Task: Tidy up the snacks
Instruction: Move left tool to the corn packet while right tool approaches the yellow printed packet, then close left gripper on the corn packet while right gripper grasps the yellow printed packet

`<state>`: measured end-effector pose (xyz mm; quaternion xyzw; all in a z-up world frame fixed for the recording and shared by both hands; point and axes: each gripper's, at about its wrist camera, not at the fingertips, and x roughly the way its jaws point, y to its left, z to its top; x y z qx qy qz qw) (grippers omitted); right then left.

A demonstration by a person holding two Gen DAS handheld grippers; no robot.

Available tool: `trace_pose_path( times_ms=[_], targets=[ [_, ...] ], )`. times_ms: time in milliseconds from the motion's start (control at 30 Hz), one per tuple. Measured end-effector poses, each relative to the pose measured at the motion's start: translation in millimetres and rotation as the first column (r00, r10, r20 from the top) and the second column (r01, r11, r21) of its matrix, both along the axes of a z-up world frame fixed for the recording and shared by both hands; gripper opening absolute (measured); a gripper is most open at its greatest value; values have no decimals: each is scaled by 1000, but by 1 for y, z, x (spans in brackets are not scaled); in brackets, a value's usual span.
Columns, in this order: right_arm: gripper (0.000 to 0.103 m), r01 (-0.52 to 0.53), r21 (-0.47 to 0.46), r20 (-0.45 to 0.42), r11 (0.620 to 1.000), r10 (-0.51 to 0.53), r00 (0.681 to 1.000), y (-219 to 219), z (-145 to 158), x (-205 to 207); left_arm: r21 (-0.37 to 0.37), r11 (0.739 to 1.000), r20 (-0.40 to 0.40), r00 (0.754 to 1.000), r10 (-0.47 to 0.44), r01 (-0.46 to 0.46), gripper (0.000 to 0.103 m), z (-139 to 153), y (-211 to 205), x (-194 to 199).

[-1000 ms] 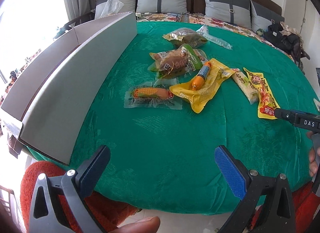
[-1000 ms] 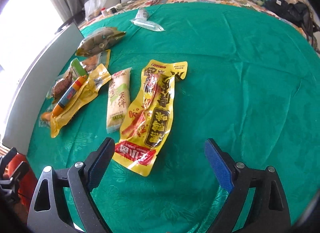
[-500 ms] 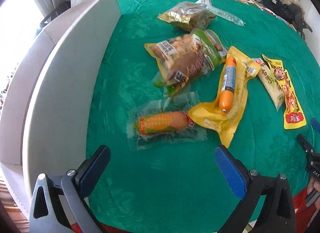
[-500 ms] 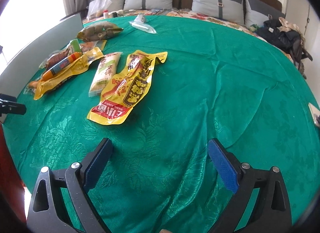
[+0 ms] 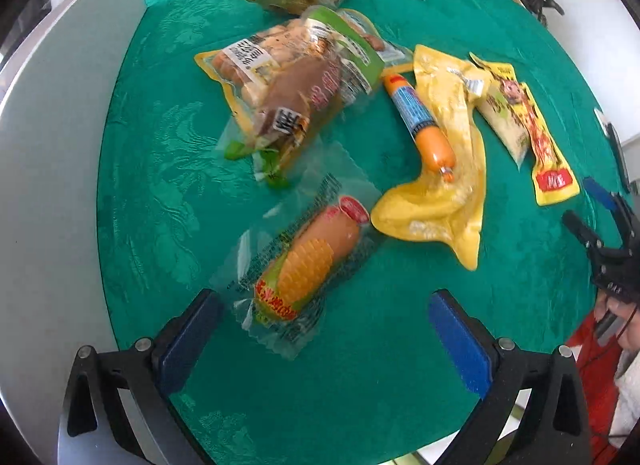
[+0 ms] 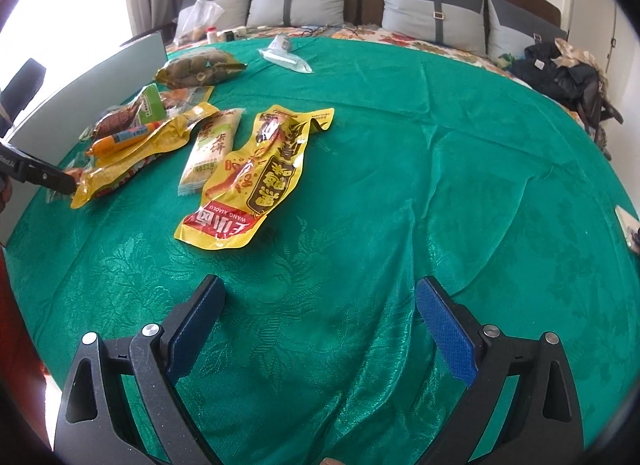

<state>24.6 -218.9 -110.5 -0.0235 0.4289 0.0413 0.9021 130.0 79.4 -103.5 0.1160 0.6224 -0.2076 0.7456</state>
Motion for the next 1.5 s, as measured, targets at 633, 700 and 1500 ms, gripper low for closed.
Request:
trace_pose_path(
  times_ms=[633, 700, 1500],
  targets=[
    [98, -1, 0, 1, 1000, 1, 1000, 0, 0, 0, 85, 996, 64, 997, -32, 26, 103, -9, -26, 34],
    [98, -1, 0, 1, 1000, 1, 1000, 0, 0, 0, 59, 998, 60, 998, -7, 4, 103, -9, -20, 34],
    [98, -10, 4, -11, 1000, 10, 1000, -2, 1, 1, 11, 1000, 85, 996, -21, 20, 41, 17, -16, -11]
  ],
)
